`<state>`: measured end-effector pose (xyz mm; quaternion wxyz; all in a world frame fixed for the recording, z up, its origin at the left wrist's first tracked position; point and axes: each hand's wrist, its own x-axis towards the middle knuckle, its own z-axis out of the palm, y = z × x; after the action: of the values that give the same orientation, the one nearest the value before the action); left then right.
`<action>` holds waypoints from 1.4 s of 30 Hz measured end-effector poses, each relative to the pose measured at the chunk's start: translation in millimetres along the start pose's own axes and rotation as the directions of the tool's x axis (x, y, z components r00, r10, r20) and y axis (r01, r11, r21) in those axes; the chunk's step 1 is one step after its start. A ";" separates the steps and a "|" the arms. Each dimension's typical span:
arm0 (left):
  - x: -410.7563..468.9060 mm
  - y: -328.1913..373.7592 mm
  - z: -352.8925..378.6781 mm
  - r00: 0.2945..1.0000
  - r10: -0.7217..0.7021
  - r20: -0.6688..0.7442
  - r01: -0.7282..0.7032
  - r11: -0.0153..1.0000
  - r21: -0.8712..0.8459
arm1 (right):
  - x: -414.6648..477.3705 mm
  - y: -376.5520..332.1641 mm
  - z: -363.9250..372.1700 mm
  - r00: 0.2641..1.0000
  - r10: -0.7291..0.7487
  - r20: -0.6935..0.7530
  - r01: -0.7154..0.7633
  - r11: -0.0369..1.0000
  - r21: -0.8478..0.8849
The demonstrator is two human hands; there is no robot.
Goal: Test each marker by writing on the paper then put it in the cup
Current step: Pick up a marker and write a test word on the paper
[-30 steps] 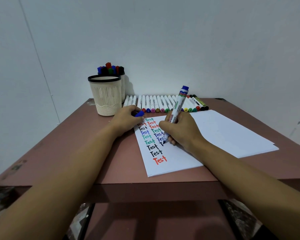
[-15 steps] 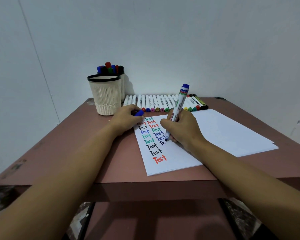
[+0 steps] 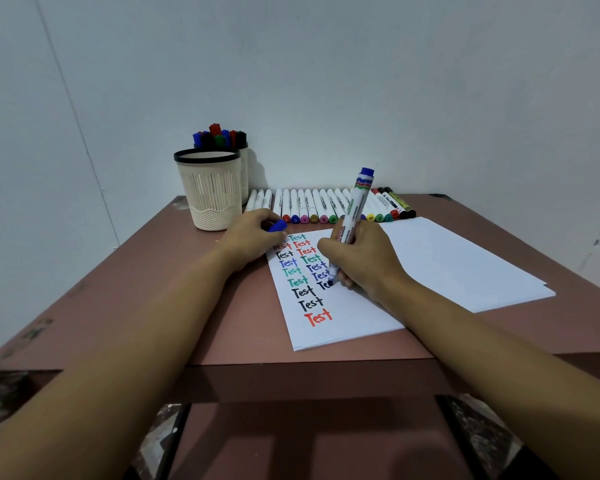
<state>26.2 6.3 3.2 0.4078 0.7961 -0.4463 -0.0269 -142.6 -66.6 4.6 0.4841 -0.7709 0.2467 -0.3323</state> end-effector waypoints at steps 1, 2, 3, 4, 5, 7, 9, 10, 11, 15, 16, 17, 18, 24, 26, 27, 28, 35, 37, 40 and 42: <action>0.0 0.0 0.0 1.000 -0.001 -0.001 0.001 1.000 0.000 | 0.8 0.8 -0.2 1.000 0.006 -0.025 -0.005 1.000 0.008; -0.2 0.2 -0.2 1.000 -0.002 0.000 0.002 1.000 0.000 | 2.0 1.9 -0.4 0.998 0.006 -0.059 -0.006 1.000 0.013; -0.2 0.0 -0.2 1.000 -0.003 0.001 0.003 1.000 -0.001 | 2.9 2.8 -0.6 0.996 0.003 -0.093 -0.002 1.000 0.011; -0.4 -0.1 0.0 1.000 -0.003 0.003 0.003 1.000 -0.002 | 3.5 3.8 -0.7 0.993 -0.003 -0.118 0.003 1.000 0.001; -0.5 -0.2 0.1 1.000 -0.003 0.005 0.003 1.000 -0.005 | 3.9 4.4 -0.4 0.991 -0.009 -0.130 0.008 1.000 -0.013; -0.9 0.1 0.1 1.000 -0.004 0.008 0.004 1.000 -0.011 | 3.8 4.6 0.2 0.991 -0.021 -0.129 0.016 0.999 -0.042; -1.4 0.7 -0.3 1.000 -0.003 0.008 0.003 1.000 -0.011 | 3.3 3.5 0.5 0.992 -0.041 -0.123 0.032 0.997 -0.070; -1.7 1.2 -0.4 1.000 -0.001 0.005 0.001 1.000 -0.007 | 2.8 2.4 0.4 0.992 -0.050 -0.120 0.040 0.996 -0.084; -2.0 1.5 -0.7 1.000 -0.001 0.003 0.001 1.000 -0.001 | 2.3 1.4 0.2 0.992 -0.054 -0.115 0.043 0.995 -0.094; -2.4 1.5 -0.9 1.000 -0.003 0.003 0.003 1.000 0.004 | 2.2 1.4 0.1 0.992 -0.056 -0.111 0.046 0.995 -0.087; -2.2 1.3 -0.9 1.000 -0.003 0.003 0.003 1.000 0.001 | 2.6 1.8 -0.2 0.991 -0.058 -0.119 0.048 0.995 -0.083; -2.1 0.9 -0.9 1.000 -0.004 0.002 0.004 1.000 -0.002 | 2.7 1.9 -0.5 0.990 -0.060 -0.125 0.050 0.996 -0.077; -1.9 0.7 -0.9 1.000 -0.003 0.002 0.003 1.000 -0.002 | 3.0 2.3 -0.6 0.991 -0.058 -0.123 0.050 0.997 -0.066; -1.5 0.2 -0.3 1.000 0.000 0.005 0.000 1.000 0.005 | 4.4 5.0 0.9 0.993 -0.051 -0.108 0.045 0.998 -0.050; -1.0 0.0 0.1 1.000 0.005 -0.002 -0.005 1.000 -0.001 | 5.5 5.8 0.0 0.990 -0.050 -0.133 0.045 0.998 -0.040; -1.1 0.5 0.2 1.000 0.008 -0.011 -0.008 1.000 -0.005 | 5.7 5.7 -0.6 0.989 -0.044 -0.140 0.040 0.999 -0.027; -1.4 1.4 0.1 1.000 0.014 -0.024 -0.014 1.000 -0.010 | 6.3 5.3 -1.4 0.989 -0.031 -0.147 0.031 1.000 -0.001; -10.3 12.2 -2.0 0.975 0.197 -0.102 -0.182 0.974 0.138 | 16.0 -2.5 -10.6 0.979 0.129 -0.155 -0.044 0.887 0.459; -12.1 15.5 -1.9 0.968 0.235 -0.091 -0.217 0.961 0.170 | 18.3 -5.0 -13.4 0.979 0.165 -0.121 -0.063 0.805 0.589; -17.0 22.4 0.0 0.965 0.252 -0.076 -0.245 0.965 0.088 | 21.5 -7.6 -16.3 0.978 0.204 -0.048 -0.110 0.696 0.710; -19.0 25.3 2.1 0.959 0.277 -0.063 -0.272 0.959 0.074 | 22.6 -7.7 -16.4 0.982 0.189 -0.015 -0.121 0.685 0.719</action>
<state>-3.5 12.1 12.8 0.3977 0.7397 -0.5379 0.0735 -139.6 -88.9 22.9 0.7601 -0.4834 0.1837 -0.3935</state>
